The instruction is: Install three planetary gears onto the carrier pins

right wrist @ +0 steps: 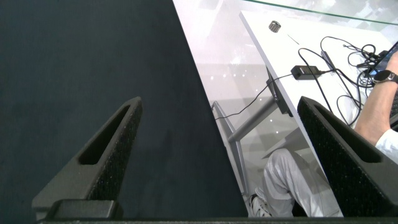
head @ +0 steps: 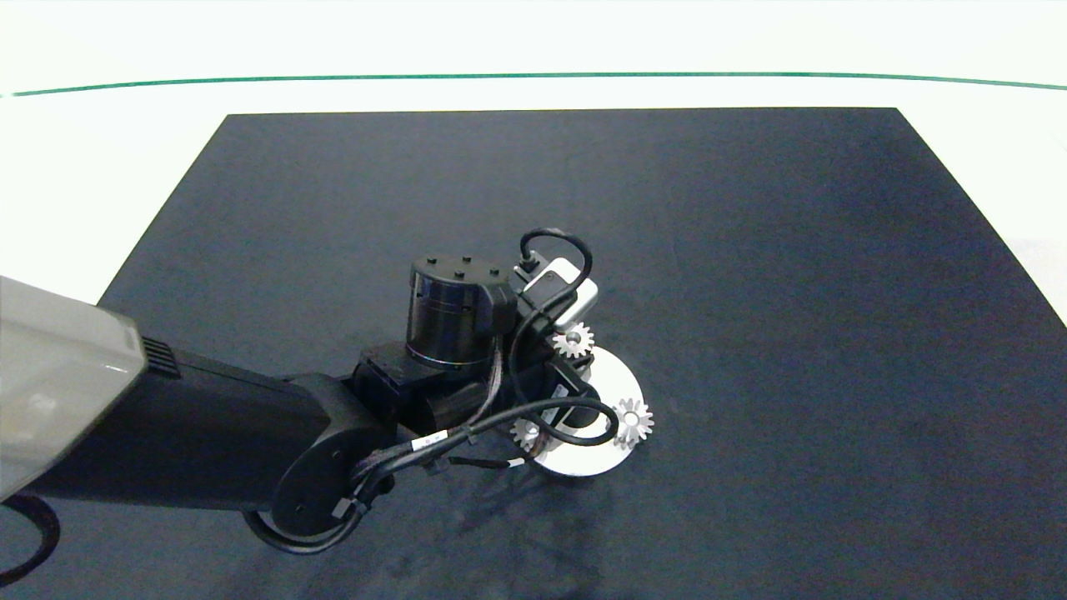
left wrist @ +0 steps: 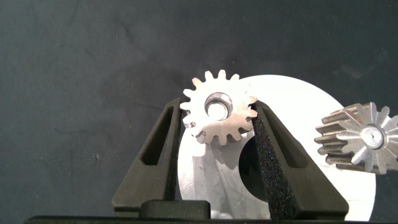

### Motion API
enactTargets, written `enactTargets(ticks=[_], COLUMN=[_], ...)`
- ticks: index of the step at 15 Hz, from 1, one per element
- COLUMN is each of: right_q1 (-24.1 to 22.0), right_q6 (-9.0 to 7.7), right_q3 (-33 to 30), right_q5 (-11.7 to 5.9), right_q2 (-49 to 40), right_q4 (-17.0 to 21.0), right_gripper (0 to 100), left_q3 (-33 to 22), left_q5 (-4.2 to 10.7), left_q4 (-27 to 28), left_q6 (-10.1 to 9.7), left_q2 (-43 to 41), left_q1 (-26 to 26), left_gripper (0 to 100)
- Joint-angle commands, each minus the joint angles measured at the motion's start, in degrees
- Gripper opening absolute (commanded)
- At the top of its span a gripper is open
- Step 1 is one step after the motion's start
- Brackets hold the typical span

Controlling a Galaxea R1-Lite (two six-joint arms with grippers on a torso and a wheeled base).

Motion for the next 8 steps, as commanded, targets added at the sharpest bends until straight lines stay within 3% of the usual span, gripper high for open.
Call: enactTargets(ticks=[1, 8], right_q1=[0.0, 0.1], right_q6=[-0.09, -0.09], right_q3=[0.0, -0.1], right_q5=[-0.11, -0.11], right_q2=[0.0, 0.3], right_q4=[0.1, 0.1], right_gripper=[100, 100], left_q3=[0.2, 0.8], left_q5=[0.10, 0.10], left_q4=[-0.2, -0.1], left_q6=[0.22, 0.22], left_q2=[0.0, -1.2], left_q1=[0.2, 0.5], left_gripper=[100, 100])
